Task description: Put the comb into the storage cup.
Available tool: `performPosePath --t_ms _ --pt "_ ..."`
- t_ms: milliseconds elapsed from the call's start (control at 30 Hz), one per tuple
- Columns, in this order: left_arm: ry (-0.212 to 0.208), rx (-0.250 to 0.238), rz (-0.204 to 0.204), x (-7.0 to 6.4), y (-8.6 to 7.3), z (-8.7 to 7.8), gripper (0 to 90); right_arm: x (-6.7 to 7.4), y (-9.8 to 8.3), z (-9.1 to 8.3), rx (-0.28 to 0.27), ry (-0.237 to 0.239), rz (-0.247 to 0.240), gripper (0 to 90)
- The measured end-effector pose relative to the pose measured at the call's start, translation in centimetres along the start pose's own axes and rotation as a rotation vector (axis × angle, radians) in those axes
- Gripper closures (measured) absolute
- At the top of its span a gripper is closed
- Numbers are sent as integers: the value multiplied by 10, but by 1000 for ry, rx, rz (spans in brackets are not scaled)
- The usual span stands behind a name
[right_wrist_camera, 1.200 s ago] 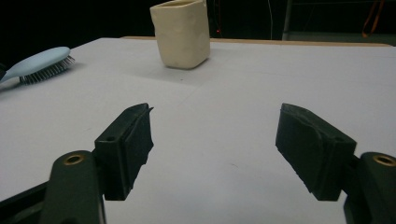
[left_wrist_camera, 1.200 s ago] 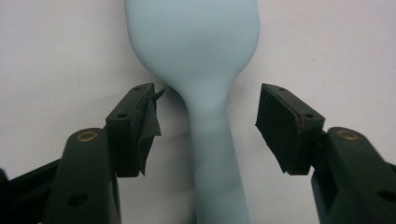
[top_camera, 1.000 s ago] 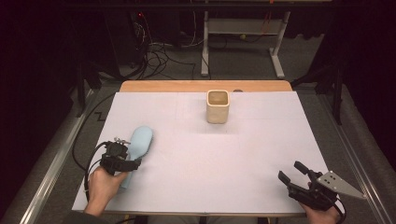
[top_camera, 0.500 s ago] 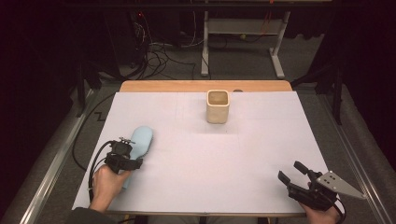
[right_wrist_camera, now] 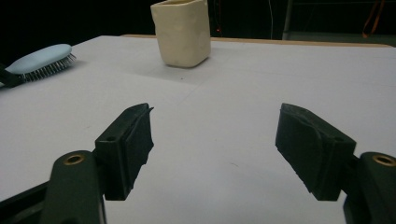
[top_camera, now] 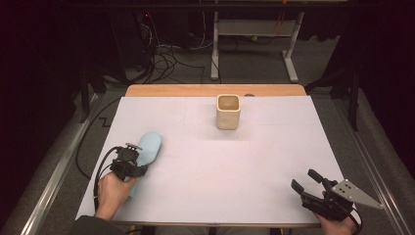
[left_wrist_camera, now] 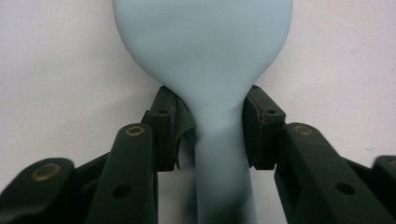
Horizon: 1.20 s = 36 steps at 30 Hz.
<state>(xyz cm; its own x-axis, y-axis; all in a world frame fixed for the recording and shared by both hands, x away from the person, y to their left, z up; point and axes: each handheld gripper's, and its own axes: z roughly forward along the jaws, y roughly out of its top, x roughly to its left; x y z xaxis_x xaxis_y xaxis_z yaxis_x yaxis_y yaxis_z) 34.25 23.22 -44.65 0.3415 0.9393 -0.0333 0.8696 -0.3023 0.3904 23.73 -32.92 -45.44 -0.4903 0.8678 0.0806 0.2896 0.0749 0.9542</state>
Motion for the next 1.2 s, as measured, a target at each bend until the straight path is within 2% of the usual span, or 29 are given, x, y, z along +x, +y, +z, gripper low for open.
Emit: performPosePath --t_ms 167,600,1200 --pt "7 -14 6 -1 -1 0 680 0 0 0 -1 0 0 280" --pt "5 -36 26 -3 -1 0 691 0 0 0 1 -3 -2 280" --pt "-56 -109 74 -16 2 -8 692 0 0 0 2 -1 0 280"
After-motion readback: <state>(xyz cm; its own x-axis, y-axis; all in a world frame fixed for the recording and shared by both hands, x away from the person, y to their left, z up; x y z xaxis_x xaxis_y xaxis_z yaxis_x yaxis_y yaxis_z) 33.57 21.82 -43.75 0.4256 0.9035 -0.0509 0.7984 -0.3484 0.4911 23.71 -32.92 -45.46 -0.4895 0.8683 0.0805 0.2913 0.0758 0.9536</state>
